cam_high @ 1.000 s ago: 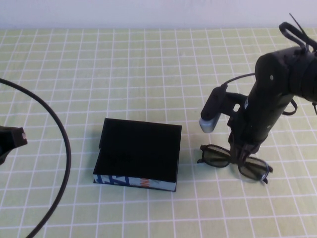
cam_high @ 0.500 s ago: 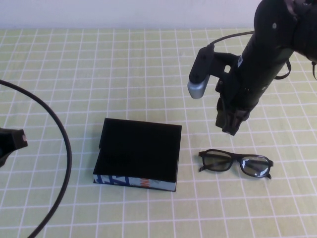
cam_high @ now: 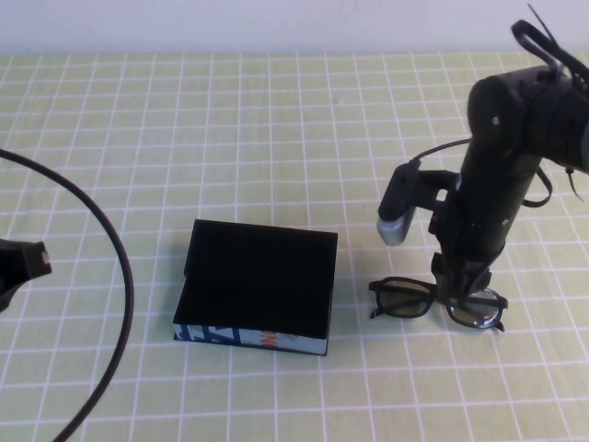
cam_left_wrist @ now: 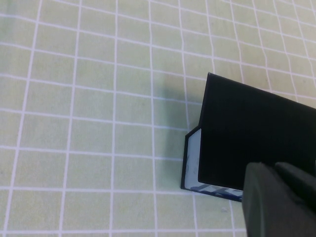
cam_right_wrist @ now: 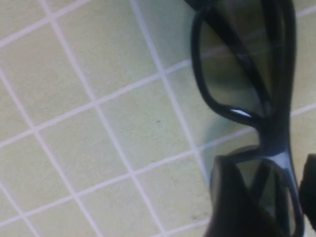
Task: Return glasses to glasses case
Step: Pick up the glasses from the table
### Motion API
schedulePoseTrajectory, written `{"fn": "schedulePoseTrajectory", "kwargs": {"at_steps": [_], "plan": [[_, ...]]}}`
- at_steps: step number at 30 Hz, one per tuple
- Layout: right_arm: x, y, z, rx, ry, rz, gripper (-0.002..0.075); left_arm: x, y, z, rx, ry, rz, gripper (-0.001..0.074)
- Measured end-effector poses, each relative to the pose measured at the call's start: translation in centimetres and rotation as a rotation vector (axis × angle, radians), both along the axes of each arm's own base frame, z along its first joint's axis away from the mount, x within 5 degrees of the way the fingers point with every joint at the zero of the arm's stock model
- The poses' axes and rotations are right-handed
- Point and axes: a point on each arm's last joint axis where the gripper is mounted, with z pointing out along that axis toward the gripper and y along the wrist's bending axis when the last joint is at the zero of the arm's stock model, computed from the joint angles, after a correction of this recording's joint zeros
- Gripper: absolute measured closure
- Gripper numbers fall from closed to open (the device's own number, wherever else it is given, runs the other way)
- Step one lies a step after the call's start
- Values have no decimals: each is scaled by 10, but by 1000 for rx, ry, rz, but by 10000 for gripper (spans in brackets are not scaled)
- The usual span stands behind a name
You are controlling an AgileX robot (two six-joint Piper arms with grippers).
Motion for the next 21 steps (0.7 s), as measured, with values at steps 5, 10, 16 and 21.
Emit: {"fn": "schedulePoseTrajectory", "kwargs": {"at_steps": [5,10,16,21], "plan": [[11,-14,-2,63,-34,-80,449,0,0,0,0,0,0,736],[13,-13,-2,103,-42,-79,449,0,0,0,0,0,0,736],[14,-9,-16,118,18,-83,449,0,0,0,0,2,-1,736],[15,-8,-30,103,65,-84,458,0,0,0,1,3,-1,736]]}}
